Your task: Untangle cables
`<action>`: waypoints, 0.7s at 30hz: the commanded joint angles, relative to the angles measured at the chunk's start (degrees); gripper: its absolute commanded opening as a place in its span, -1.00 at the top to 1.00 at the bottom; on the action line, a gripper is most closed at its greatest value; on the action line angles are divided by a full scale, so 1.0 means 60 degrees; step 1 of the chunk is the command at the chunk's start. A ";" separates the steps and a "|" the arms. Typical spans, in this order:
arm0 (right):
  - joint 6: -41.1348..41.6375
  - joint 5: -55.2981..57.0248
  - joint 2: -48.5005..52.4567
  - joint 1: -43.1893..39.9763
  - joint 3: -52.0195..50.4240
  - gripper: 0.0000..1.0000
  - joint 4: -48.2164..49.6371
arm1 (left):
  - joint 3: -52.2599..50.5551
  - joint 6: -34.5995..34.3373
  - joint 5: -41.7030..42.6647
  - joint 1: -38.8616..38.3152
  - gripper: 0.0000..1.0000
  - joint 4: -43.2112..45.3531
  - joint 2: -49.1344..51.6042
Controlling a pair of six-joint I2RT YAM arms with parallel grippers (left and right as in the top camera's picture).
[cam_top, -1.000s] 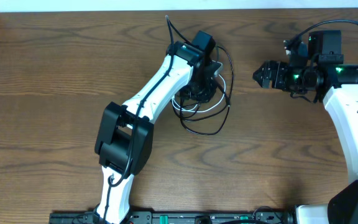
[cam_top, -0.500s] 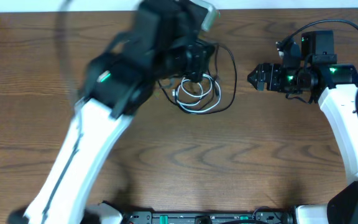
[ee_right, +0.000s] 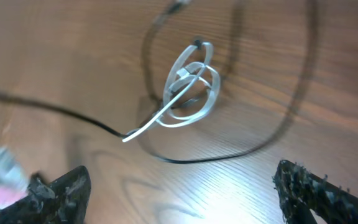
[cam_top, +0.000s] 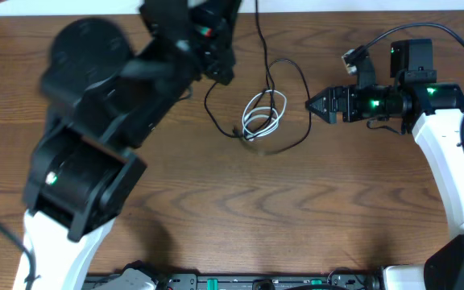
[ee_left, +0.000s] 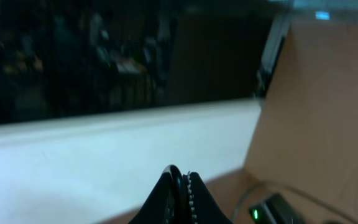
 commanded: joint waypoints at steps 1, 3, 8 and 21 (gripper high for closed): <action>-0.1596 -0.1996 0.0106 0.0149 0.0025 -0.82 0.0160 | 0.0044 -0.0087 -0.0707 0.0044 0.85 0.0514 -0.0310; -0.1592 -0.1923 0.0160 0.0324 0.0025 -0.83 0.0357 | 0.0044 -0.0095 -0.0707 0.0044 0.85 0.0699 -0.0313; -0.1592 -0.2040 0.0375 0.1002 0.0025 -0.83 0.1005 | 0.0044 -0.0127 -0.0707 0.0044 0.86 0.1089 -0.0313; -0.1843 -0.3432 0.0539 0.2328 0.0025 -0.81 0.3158 | 0.0047 -0.0113 -0.1457 0.0044 0.85 0.1617 -0.0382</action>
